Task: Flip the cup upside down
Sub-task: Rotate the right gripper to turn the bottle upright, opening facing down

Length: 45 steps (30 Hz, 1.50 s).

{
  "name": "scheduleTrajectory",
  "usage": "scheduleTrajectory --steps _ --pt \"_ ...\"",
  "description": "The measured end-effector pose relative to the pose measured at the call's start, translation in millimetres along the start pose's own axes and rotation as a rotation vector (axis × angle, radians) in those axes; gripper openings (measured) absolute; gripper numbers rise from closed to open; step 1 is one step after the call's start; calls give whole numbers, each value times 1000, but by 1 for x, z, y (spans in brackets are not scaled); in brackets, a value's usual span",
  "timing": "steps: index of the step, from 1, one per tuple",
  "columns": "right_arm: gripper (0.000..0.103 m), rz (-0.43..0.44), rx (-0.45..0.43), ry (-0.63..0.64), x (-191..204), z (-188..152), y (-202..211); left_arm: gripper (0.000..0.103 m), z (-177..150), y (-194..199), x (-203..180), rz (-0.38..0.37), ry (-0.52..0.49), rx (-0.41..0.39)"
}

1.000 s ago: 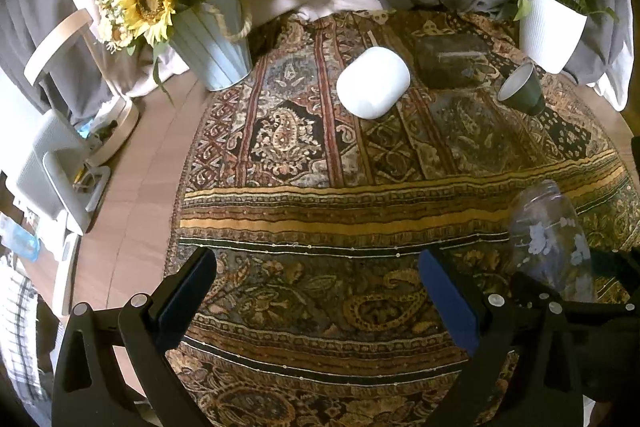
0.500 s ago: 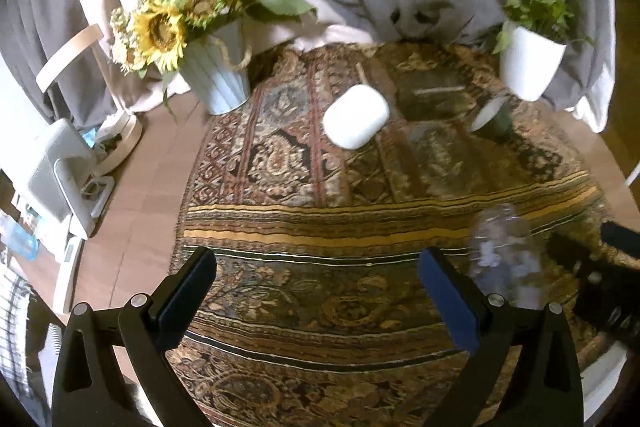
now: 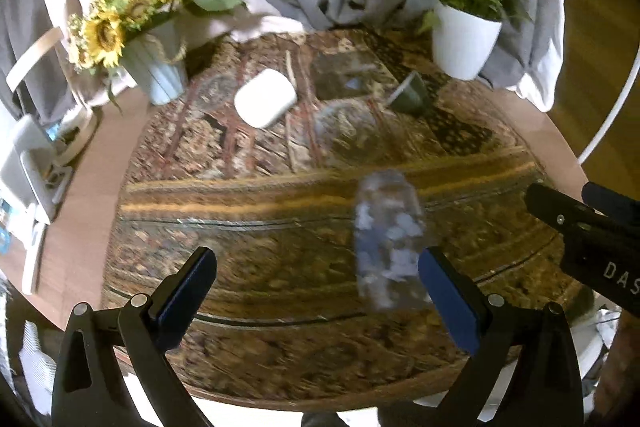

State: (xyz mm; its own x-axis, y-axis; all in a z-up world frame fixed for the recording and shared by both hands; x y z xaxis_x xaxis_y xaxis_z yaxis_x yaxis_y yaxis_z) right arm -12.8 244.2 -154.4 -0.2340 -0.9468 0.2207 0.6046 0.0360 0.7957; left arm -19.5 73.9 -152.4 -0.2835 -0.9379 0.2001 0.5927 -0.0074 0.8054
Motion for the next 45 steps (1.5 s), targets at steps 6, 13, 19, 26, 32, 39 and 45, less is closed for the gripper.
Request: scheduleTrajectory --steps 6,13,19,26,32,39,45 --pt "82 -4 8 32 -24 -6 -4 103 -12 -7 -30 -6 10 25" --pt "82 -18 26 80 -45 -12 -15 102 -28 -26 -50 27 17 56" --pt "82 -22 50 87 -56 -20 -24 99 -33 -39 -56 64 33 25" --pt "82 -36 64 88 -63 -24 -29 95 -31 -47 -58 93 28 -11" --pt "82 -35 76 76 -66 -27 -31 81 -32 -53 -63 59 21 -2" --pt "82 -42 73 72 -69 -28 -29 68 -34 -53 -68 51 6 -11" --pt "82 -33 66 62 -71 -26 -27 68 -28 -45 -66 56 16 -31"
Point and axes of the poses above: each gripper's, at about its wrist camera, not at the fingertips, and y roughly against the way its jaws point, x to its left, z to its top, the point moved 3 cm from there along -y, roughly the way its jaws point, and after that the axes turned 5 degrees about -y, right-handed, at the moved point
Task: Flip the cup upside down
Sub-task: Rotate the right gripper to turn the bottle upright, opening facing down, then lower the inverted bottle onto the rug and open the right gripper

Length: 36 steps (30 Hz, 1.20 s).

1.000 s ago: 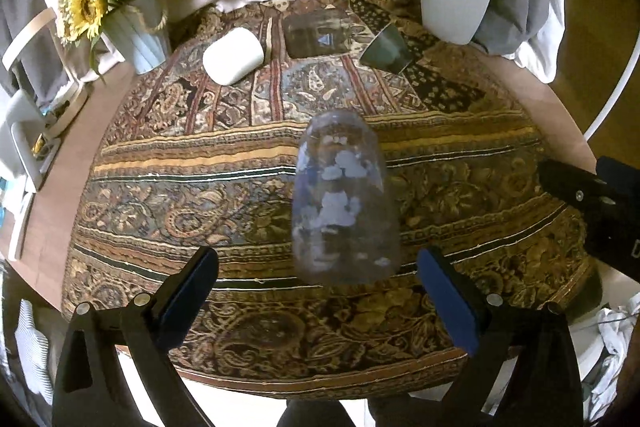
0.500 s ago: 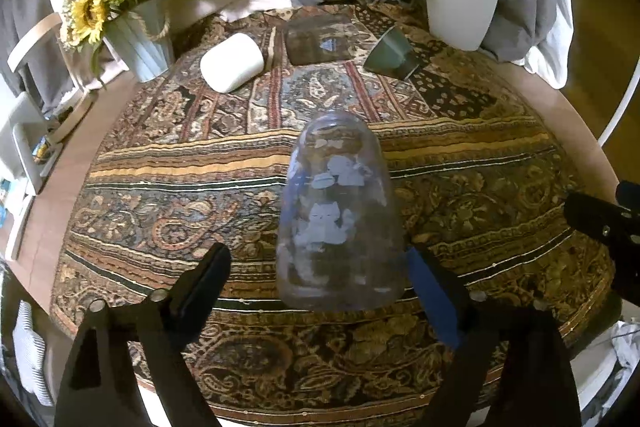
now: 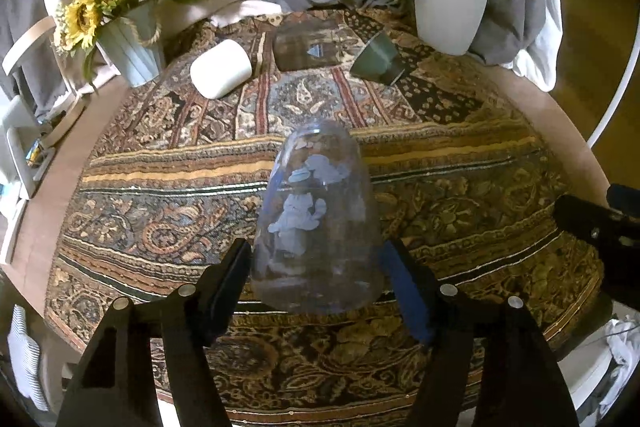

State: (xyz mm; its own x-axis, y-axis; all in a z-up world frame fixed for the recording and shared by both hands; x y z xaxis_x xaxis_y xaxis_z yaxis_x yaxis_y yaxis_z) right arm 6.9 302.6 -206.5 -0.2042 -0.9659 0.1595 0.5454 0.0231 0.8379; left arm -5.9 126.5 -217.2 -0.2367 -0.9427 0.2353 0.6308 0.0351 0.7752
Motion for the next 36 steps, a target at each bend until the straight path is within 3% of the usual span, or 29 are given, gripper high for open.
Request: scheduleTrajectory --steps 12,27,36 --pt "82 45 -50 -29 1 16 10 67 37 16 7 21 5 -59" --pt "82 90 -142 -86 12 62 22 67 91 -2 27 -28 57 -7" --pt "82 91 -178 -77 20 83 24 67 114 -16 30 -31 37 22"
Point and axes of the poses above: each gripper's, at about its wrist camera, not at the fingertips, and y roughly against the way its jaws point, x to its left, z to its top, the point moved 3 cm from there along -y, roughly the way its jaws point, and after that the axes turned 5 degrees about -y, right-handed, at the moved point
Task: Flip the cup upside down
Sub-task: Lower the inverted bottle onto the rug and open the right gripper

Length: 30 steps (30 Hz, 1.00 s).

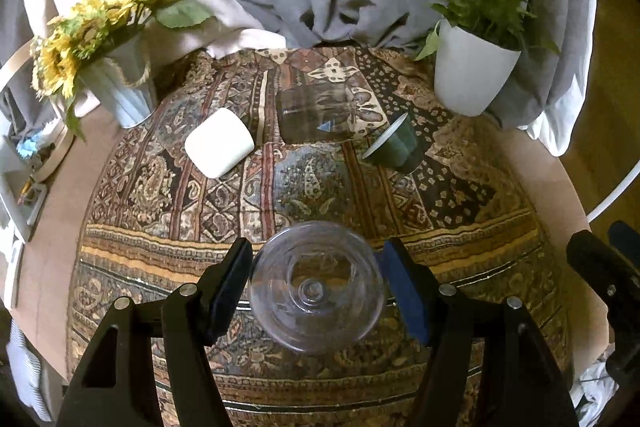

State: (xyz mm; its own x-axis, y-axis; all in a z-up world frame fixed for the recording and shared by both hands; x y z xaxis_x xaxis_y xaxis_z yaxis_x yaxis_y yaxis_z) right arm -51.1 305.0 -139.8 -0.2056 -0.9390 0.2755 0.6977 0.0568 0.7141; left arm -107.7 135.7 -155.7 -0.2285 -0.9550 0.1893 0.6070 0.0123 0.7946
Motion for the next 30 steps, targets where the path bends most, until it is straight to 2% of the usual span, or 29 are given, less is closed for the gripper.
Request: scheduleTrajectory --steps 12,18,20,27,30 --pt "82 10 8 -24 1 13 -6 68 17 -16 4 -22 14 47" --pt "82 3 6 -26 2 15 -7 74 14 -26 5 -70 39 88" --pt "82 1 1 -25 3 15 -6 82 13 -25 6 -86 55 79" --pt "82 -10 2 -13 6 14 -6 83 12 -19 10 -73 65 44" --pt "83 -10 0 -16 8 13 -4 87 12 -9 15 -54 65 18"
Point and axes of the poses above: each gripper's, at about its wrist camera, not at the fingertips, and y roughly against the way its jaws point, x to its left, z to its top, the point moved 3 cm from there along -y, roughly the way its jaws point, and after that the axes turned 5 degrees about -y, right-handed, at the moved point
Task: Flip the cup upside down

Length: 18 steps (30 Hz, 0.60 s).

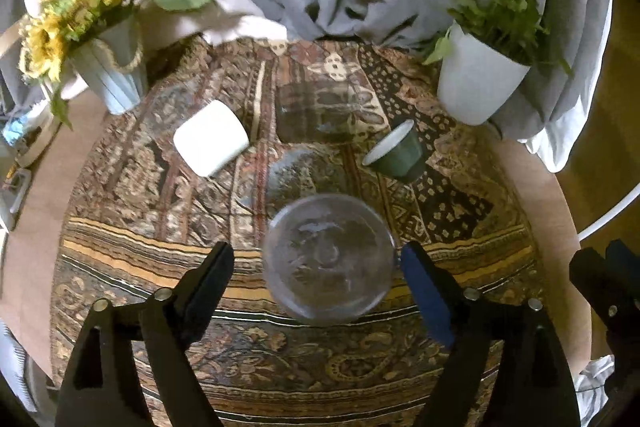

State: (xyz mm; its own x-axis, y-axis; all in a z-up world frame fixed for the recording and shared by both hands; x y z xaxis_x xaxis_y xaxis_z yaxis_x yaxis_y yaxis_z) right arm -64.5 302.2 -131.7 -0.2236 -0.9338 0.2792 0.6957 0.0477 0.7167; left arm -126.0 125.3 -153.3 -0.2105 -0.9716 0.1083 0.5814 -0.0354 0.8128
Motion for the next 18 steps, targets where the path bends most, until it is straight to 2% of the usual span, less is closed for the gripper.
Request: scheduleTrajectory --steps 3,5,8,13,18 --pt "85 0 -10 -6 2 1 4 90 2 21 6 33 -1 -54" --pt "88 1 -20 -13 4 1 9 99 3 36 12 60 6 -98" --pt "91 15 -35 -19 12 1 17 103 5 68 26 114 26 -189" --pt "94 49 -90 -19 32 1 38 103 4 109 49 188 32 -304" --pt "96 95 -172 15 59 2 63 103 -1 139 70 206 51 -380"
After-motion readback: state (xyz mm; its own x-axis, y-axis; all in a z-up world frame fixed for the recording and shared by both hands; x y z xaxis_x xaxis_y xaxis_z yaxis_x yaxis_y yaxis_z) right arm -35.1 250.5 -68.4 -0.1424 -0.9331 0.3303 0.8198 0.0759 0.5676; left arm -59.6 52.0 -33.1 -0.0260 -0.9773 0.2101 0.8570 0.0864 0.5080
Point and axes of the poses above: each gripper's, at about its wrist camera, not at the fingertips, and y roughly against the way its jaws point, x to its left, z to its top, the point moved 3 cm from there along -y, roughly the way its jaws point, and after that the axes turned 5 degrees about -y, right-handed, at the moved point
